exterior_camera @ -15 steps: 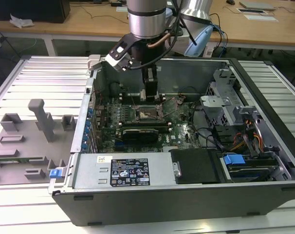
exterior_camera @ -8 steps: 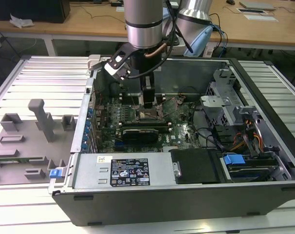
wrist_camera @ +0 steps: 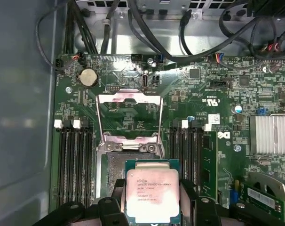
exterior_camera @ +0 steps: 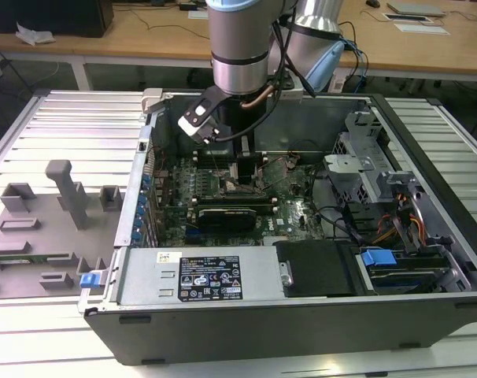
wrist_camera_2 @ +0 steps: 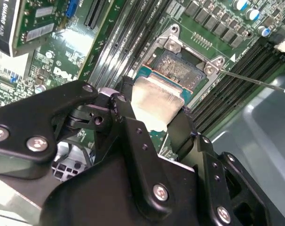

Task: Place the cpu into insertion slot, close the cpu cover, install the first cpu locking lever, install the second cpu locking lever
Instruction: 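Place the cpu into insertion slot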

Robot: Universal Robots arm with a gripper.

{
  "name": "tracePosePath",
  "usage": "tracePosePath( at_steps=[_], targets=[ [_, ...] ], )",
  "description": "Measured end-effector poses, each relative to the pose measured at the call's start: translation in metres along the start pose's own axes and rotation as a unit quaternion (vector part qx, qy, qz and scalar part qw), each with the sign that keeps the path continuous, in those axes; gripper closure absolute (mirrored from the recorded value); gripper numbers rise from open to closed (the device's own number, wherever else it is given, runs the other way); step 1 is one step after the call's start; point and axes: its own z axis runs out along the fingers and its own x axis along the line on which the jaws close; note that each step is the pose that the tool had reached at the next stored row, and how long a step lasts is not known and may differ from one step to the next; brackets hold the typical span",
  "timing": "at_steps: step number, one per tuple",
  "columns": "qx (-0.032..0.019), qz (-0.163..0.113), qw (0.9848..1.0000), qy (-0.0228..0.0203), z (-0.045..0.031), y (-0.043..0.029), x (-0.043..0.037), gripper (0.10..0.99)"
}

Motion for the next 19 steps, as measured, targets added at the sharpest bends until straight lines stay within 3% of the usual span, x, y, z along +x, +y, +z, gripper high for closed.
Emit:
tracePosePath(
  at_steps=[5, 13, 19],
  targets=[
    [0.0000, 0.003, 1.0000, -0.0002, 0.0031, -0.0002, 0.0071, 0.545],
    [-0.0002, 0.019, 0.9998, -0.0018, 0.0121, -0.0010, 0.0120, 0.545],
    [-0.0003, 0.026, 0.9997, -0.0025, 0.0251, -0.0022, 0.0155, 0.545]
  ],
)
